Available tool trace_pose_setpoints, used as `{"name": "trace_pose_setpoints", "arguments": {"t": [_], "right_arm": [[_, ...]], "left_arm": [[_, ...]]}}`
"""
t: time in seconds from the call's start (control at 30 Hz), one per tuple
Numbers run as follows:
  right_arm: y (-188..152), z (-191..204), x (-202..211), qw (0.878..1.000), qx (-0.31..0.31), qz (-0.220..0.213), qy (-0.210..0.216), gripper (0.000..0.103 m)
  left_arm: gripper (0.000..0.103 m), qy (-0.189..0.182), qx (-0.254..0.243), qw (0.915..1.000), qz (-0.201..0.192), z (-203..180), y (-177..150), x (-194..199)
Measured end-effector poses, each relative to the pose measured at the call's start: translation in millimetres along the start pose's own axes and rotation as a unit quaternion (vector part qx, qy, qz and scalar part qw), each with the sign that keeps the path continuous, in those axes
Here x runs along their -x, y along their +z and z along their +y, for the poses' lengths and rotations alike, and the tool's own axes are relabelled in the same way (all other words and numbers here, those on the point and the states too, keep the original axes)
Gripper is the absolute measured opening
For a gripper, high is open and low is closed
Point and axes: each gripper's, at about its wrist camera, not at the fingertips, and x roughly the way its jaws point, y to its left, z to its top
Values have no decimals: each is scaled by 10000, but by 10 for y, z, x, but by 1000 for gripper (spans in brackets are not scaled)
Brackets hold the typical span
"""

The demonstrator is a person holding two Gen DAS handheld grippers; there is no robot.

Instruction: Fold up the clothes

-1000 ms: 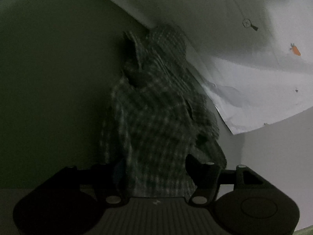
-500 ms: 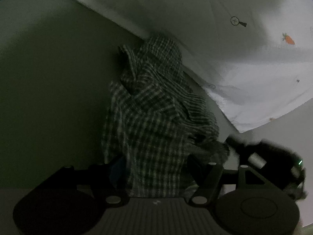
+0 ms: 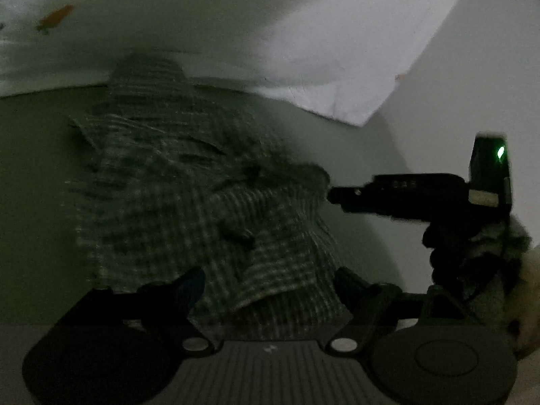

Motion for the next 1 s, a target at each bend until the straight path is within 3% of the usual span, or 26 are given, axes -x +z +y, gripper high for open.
{"name": "trace_pose_setpoints", "arguments": {"t": [0.1, 0.2, 0.27, 0.43, 0.53, 0.7, 0.87, 1.0], "right_arm": [[-20, 149, -37, 9991, 371, -14, -187, 46], [8, 113, -38, 9997, 210, 2, -108, 48], [17, 125, 1, 9994, 275, -29, -211, 48], [128, 226, -15, 9978, 529, -182, -367, 52], [183, 346, -99, 9968, 688, -228, -334, 53], [205, 633, -317, 9902, 1269, -292, -495, 53], [166, 752, -587, 9828, 1715, -5, -686, 27], [54, 728, -600, 9783, 1922, 323, -701, 21]], "left_arm": [[85, 231, -626, 9975, 245, -126, -80, -266], [84, 1113, -1478, 9824, 263, -213, -206, -493], [84, 1623, -1682, 9722, 139, -177, -229, -537], [85, 1970, -482, 9787, -321, 242, -78, -390], [85, 2299, -116, 9718, -513, 401, -59, -356], [85, 2222, 448, 9727, -499, 634, -42, -355], [85, 2118, 505, 9753, -381, 649, -116, -368], [85, 2115, 497, 9757, -301, 674, -141, -403]]}}
